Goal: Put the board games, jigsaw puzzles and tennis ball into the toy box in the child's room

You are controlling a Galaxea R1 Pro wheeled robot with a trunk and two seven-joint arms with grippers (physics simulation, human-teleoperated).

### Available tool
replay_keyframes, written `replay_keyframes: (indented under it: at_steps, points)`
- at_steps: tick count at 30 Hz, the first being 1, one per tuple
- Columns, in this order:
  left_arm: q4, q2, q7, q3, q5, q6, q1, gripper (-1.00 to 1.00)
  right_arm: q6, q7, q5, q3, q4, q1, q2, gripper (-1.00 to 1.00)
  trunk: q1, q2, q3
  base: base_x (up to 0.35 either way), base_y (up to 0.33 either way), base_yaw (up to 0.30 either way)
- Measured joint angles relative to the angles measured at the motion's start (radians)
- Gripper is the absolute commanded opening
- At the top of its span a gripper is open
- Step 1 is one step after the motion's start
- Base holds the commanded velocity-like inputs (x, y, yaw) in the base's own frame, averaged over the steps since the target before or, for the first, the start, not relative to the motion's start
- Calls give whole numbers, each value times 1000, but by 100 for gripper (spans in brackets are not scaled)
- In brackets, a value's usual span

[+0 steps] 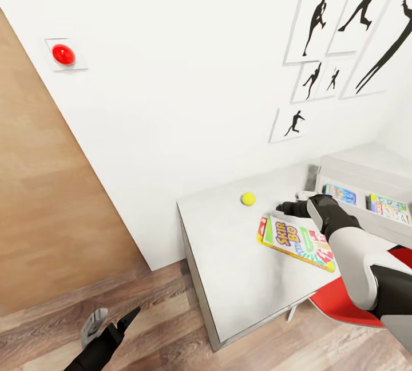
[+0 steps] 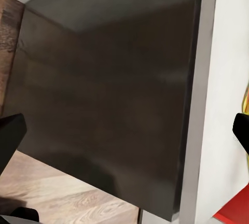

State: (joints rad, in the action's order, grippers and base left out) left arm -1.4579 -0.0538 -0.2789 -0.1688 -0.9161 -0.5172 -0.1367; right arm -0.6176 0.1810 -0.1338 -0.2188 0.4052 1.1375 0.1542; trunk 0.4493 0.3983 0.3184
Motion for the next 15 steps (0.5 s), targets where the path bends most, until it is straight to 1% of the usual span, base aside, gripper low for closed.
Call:
replay_keyframes:
  at_steps: [8, 15]
  points:
    - [0, 0, 0, 0, 0, 0, 0, 100, 1, 0, 0, -1, 0, 0, 8, 100, 0, 0, 0, 29, 4, 0]
    - [0, 0, 0, 1, 0, 0, 0, 100, 0, 1, 0, -6, 0, 7, 20, 100, 0, 0, 0, 9, 1, 0]
